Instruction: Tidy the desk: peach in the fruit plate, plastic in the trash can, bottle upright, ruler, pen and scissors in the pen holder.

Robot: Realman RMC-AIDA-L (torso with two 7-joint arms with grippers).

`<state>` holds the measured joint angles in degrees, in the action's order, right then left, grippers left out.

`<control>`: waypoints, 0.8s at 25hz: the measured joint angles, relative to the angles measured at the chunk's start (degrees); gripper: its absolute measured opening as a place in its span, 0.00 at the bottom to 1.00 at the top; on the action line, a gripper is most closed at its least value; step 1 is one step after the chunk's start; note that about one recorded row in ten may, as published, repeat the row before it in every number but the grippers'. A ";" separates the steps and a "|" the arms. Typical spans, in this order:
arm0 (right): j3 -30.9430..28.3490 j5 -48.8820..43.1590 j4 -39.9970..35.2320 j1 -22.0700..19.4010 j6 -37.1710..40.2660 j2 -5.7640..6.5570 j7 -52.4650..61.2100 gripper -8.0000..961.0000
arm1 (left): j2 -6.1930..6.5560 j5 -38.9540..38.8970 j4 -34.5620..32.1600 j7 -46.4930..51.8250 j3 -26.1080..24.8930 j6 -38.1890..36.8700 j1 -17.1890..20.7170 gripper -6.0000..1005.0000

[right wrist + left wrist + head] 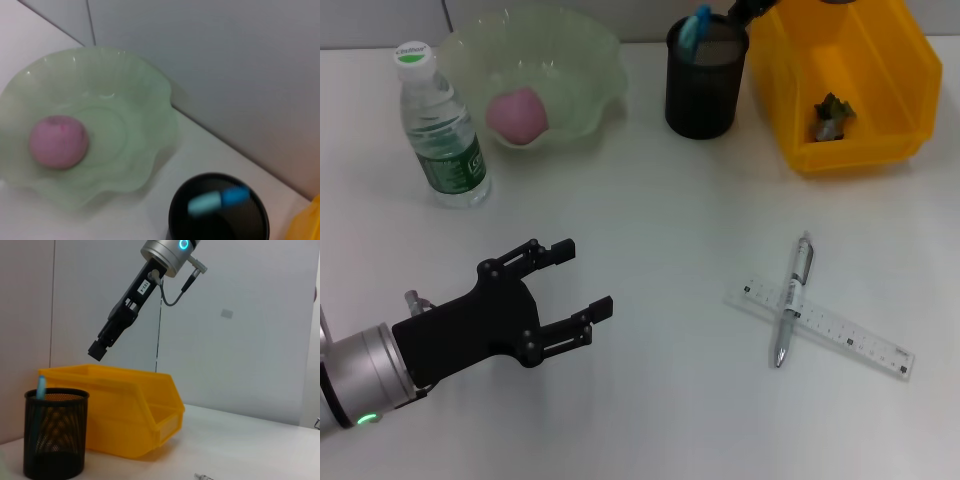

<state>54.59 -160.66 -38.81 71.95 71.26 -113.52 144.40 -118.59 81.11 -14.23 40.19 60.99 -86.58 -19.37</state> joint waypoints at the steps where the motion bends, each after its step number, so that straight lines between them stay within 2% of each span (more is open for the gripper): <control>1: 0.00 -0.01 -0.40 -0.18 -0.08 -0.09 0.02 0.31 | 0.01 0.00 0.00 0.00 0.00 -0.07 0.07 0.80; 3: -0.02 0.01 -1.85 -0.89 -0.20 -0.40 0.04 0.40 | 0.03 0.00 0.00 0.01 0.00 -0.19 0.15 0.80; 4: -0.21 0.46 -4.53 -2.20 -0.47 -1.15 -0.08 0.44 | 0.03 0.00 0.00 0.01 0.00 -0.39 0.25 0.80; 5: -0.21 0.46 -4.53 -2.20 -0.47 -1.15 -0.08 0.47 | 0.03 0.00 0.00 0.01 0.00 -0.52 0.29 0.80; 6: -0.28 1.15 -6.56 -3.25 -0.77 -1.72 -0.55 0.50 | 0.03 0.00 0.00 -0.02 0.00 -0.61 0.34 0.80; 7: -0.43 4.40 -12.77 -6.64 -1.55 -3.21 -2.25 0.53 | 0.03 0.00 -0.01 -0.04 0.00 -0.65 0.37 0.80; 8: -0.43 4.40 -12.77 -6.64 -1.55 -3.21 -2.25 0.56 | 0.07 0.01 -0.01 -0.08 0.00 -0.78 0.45 0.80; 11: -0.73 15.32 -20.93 -12.73 -2.03 -4.40 -7.32 0.64 | 0.16 0.00 -0.01 -0.09 0.01 -1.16 0.48 0.80; 12: -0.84 26.43 -24.05 -17.48 -1.87 -4.44 -12.20 0.67 | 0.27 0.09 -0.21 -0.08 0.00 -1.59 0.62 0.80; 13: -0.84 26.43 -24.05 -17.48 -1.87 -4.44 -12.20 0.70 | 0.27 0.09 -0.21 -0.08 0.00 -1.59 0.62 0.80; 14: -0.83 37.48 -24.48 -21.28 -0.31 -3.15 -16.06 0.73 | 0.32 0.18 -0.39 -0.06 0.01 -1.77 0.74 0.80; 15: -0.83 37.48 -24.48 -21.28 -0.31 -3.15 -16.06 0.76 | 0.40 0.30 -0.62 -0.05 0.12 -1.95 0.83 0.80; 16: -0.69 42.18 -23.96 -22.68 1.59 -2.08 -17.39 0.79 | 0.47 0.49 -0.89 -0.05 0.35 -2.25 0.90 0.80; 17: -0.62 49.98 -21.72 -24.58 7.34 0.21 -19.49 0.81 | 0.62 0.66 -1.14 -0.06 0.66 -2.69 0.95 0.80; 18: -0.62 49.98 -21.72 -24.58 7.34 0.21 -19.49 0.81 | 0.62 0.66 -1.14 -0.06 0.66 -2.69 0.95 0.80; 19: -0.76 53.32 -19.01 -25.17 14.73 2.38 -20.46 0.81 | 0.98 1.32 -1.40 -0.05 1.11 -3.32 0.94 0.80; 20: -0.76 53.32 -19.01 -25.17 14.73 2.38 -20.46 0.81 | 1.40 2.30 -1.57 -0.03 1.33 -3.86 0.82 0.80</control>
<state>53.83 -107.34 -57.82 46.77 85.98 -111.14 123.94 -117.19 83.42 -15.81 40.16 62.33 -90.45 -18.55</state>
